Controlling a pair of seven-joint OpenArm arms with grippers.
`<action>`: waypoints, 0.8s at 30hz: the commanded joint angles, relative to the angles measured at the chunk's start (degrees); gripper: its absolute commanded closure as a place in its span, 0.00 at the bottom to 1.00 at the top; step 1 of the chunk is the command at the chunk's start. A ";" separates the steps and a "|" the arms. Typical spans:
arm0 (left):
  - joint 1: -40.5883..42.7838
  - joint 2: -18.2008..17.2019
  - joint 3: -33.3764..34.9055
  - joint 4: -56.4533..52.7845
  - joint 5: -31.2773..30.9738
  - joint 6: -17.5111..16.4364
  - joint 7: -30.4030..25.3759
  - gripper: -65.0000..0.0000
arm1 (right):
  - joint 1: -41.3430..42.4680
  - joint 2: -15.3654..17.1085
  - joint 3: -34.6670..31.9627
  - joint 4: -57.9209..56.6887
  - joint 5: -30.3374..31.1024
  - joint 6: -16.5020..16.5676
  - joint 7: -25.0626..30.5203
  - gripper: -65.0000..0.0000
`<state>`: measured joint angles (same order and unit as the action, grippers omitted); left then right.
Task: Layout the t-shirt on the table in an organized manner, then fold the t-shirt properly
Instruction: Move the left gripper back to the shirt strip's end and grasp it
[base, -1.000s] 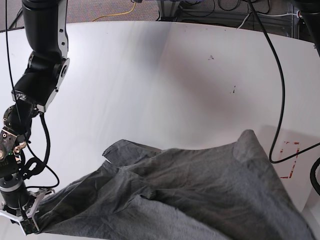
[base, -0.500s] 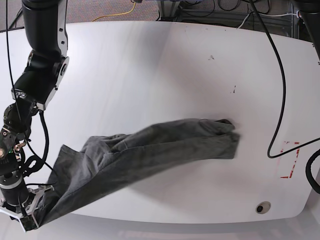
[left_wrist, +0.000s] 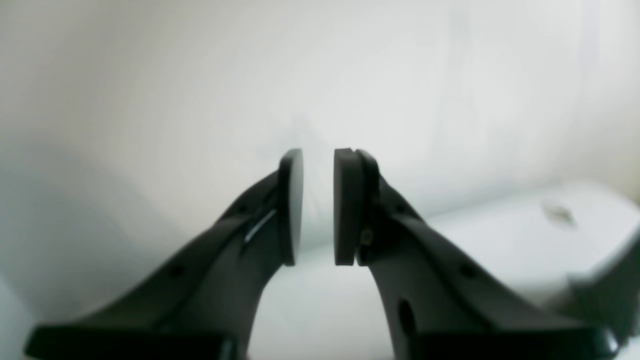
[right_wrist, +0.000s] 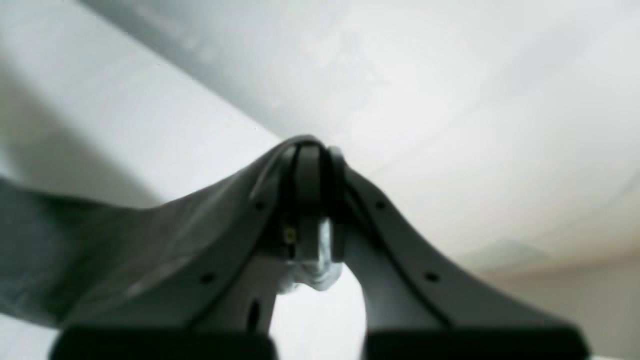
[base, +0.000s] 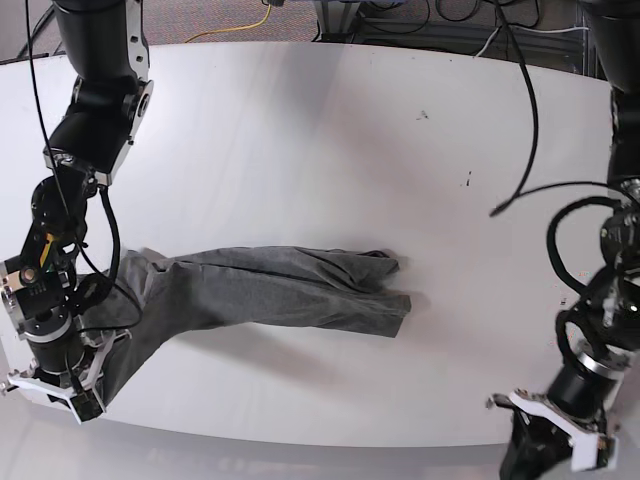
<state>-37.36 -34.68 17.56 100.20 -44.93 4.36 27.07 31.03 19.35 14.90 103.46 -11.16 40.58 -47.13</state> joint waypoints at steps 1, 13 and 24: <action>3.47 2.10 -0.46 0.50 0.05 -0.89 -1.71 0.80 | 0.93 0.56 0.27 1.11 0.21 -0.58 1.29 1.00; 19.39 12.74 -0.55 -4.51 5.06 -2.12 -1.80 0.33 | -3.82 -1.20 0.27 3.66 0.21 -0.58 1.38 1.00; 21.41 23.56 -0.73 -15.68 16.49 -2.12 -2.41 0.24 | -6.81 -1.20 0.27 4.63 0.30 -0.58 1.55 1.00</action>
<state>-14.46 -12.25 17.15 85.23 -30.06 2.44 26.65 22.92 17.43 14.98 106.45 -10.76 40.53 -46.98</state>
